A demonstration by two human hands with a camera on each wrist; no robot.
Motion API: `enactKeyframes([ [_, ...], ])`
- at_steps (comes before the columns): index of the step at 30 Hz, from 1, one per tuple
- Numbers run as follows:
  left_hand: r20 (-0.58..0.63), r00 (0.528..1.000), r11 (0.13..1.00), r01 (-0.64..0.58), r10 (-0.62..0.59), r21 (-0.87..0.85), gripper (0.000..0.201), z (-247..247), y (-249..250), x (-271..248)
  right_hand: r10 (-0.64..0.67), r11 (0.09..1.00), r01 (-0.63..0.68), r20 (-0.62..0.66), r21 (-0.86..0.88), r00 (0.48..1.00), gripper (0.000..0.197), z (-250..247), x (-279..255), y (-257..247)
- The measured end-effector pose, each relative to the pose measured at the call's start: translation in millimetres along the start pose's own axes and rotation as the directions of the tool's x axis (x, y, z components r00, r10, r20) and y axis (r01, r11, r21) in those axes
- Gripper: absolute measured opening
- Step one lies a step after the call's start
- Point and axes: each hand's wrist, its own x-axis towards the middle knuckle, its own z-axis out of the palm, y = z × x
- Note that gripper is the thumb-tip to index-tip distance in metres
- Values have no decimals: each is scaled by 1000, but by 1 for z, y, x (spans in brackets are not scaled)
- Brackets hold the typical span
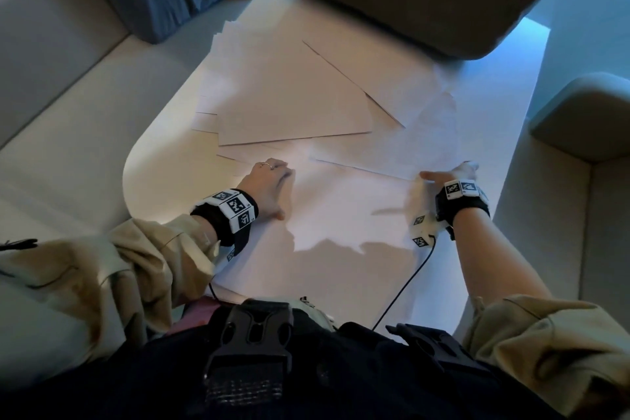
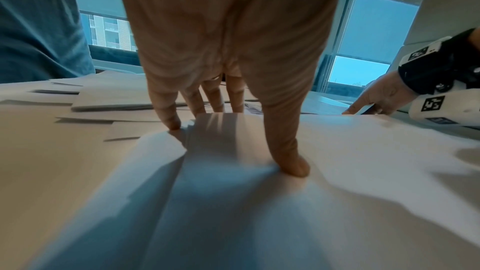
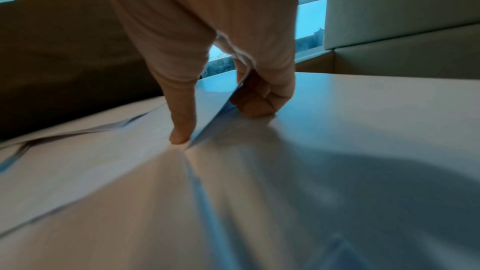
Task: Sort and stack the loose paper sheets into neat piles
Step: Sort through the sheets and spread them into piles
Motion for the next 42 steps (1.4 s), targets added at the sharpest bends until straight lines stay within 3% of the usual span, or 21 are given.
enactKeyframes([
  [2, 3, 1000, 1000, 10, -10, 12, 99, -1, 1, 1, 27, 997, -27, 11, 75, 1000, 94, -3, -8, 0],
  [6, 19, 1000, 998, 17, -18, 56, 100, -4, 3, 2, -76, 980, 83, -43, 180, 996, 37, -9, -15, 6],
  [10, 26, 1000, 995, 14, -17, 100, 98, -7, 2, 4, -89, 918, 140, -151, 370, 984, 29, -16, -24, 1],
  [15, -3, 1000, 1000, 13, -13, 19, 74, -16, 2, 10, -230, 852, 334, -284, 404, 931, 25, -29, -52, -3],
  [18, -148, 989, 992, -20, 1, -128, 54, -22, 5, 12, -304, 829, 444, -392, 341, 868, 23, -37, -84, -8],
  [22, -300, 948, 950, -183, 102, -255, 39, -33, 19, 9, -355, 791, 560, -560, 247, 748, 27, -58, -132, -21],
  [26, -388, 880, 893, -383, 275, -237, 47, -43, 37, 5, -355, 733, 633, -653, 249, 668, 28, -78, -173, -36],
  [29, -417, 814, 828, -519, 404, -211, 64, -52, 54, 0, -347, 631, 708, -702, 317, 623, 24, -87, -190, -46],
  [32, -439, 781, 784, -576, 445, -231, 89, -60, 74, -6, -414, 526, 795, -725, 304, 551, 12, -90, -209, -56],
  [36, -464, 729, 728, -647, 503, -226, 111, -70, 103, -17, -574, 418, 876, -678, 241, 460, 14, -82, -227, -76],
  [38, -494, 721, 704, -657, 485, -268, 107, -73, 113, -21, -645, 359, 906, -643, 222, 413, 10, -73, -234, -86],
  [42, -591, 730, 615, -650, 343, -446, 75, -82, 122, -22, -756, 242, 953, -581, 183, 303, 10, -58, -253, -105],
])
